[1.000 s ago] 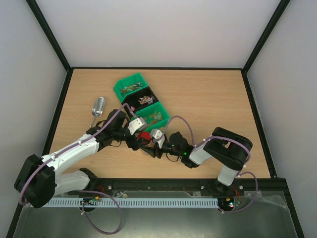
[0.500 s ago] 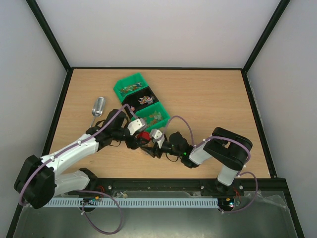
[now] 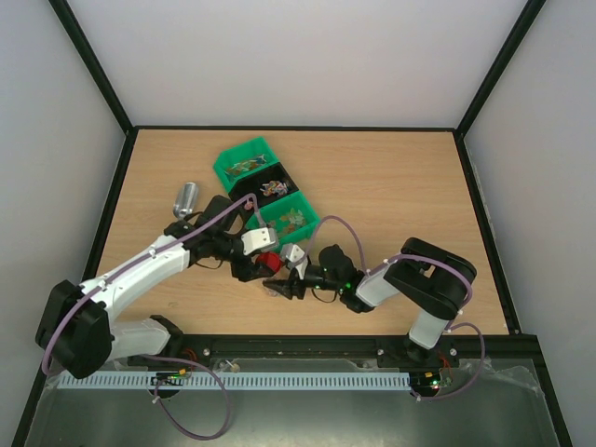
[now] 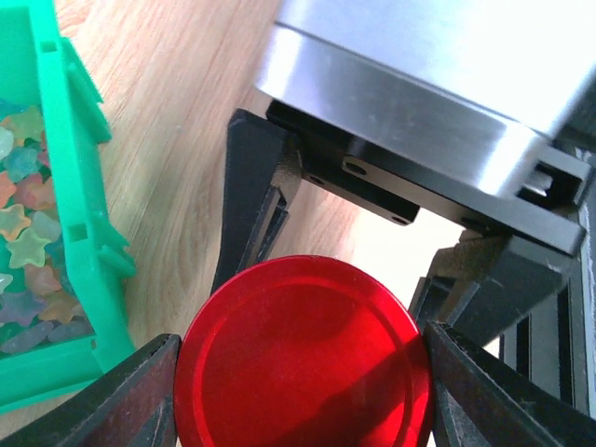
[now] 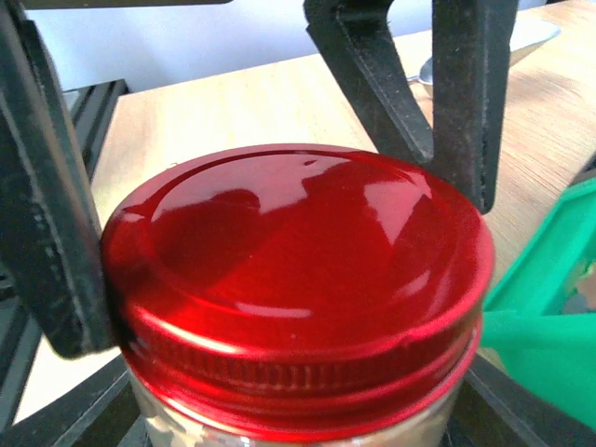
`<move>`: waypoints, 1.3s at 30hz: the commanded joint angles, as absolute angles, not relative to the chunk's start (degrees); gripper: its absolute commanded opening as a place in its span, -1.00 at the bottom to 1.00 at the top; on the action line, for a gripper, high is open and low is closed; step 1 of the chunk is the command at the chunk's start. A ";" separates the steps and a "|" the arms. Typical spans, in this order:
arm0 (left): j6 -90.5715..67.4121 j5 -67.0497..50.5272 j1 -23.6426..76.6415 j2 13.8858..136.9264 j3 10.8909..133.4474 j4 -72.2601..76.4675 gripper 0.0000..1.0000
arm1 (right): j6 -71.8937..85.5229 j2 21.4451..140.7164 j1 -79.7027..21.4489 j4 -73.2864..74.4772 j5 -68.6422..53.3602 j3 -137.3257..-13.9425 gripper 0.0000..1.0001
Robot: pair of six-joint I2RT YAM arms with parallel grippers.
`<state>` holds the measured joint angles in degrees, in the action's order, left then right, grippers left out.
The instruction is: Pack the candies
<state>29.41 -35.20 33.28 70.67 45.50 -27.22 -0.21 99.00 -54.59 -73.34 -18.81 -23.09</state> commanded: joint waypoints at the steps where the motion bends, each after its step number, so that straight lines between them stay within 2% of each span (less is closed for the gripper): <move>1: 53.06 -41.78 34.45 71.22 48.46 -39.93 -0.51 | 3.69 96.23 -53.19 -76.26 -32.62 -24.96 -0.15; 5: 55.74 -39.70 34.87 71.71 50.71 -42.00 -0.53 | 3.28 96.24 -52.66 -75.66 -32.50 -25.25 -0.10; 7: 53.35 -37.52 34.95 71.87 51.01 -40.34 -0.55 | 2.82 96.25 -52.65 -75.17 -31.12 -25.29 0.13; 11: 49.65 -34.63 34.90 70.97 50.36 -37.81 -0.56 | 1.18 95.97 -52.65 -73.44 -29.55 -25.41 0.78; 14: 47.43 -34.18 35.02 68.78 48.38 -35.04 -0.56 | -0.11 95.56 -52.56 -71.83 -29.74 -25.33 0.98; 21: 45.23 -31.10 36.14 66.92 45.16 -32.33 -0.48 | -6.09 93.24 -51.75 -63.82 -31.48 -25.17 0.97; 31: 43.95 -29.33 36.49 66.88 44.29 -31.46 0.05 | -16.90 88.08 -50.07 -42.47 -35.27 -27.99 0.97; 35: 43.48 -29.30 36.54 66.71 44.36 -31.16 0.38 | -18.98 86.06 -49.55 -35.38 -34.82 -28.78 0.97; 39: 43.07 -28.37 36.53 66.62 44.71 -31.25 0.57 | -19.42 84.06 -48.19 -31.68 -34.54 -28.79 0.97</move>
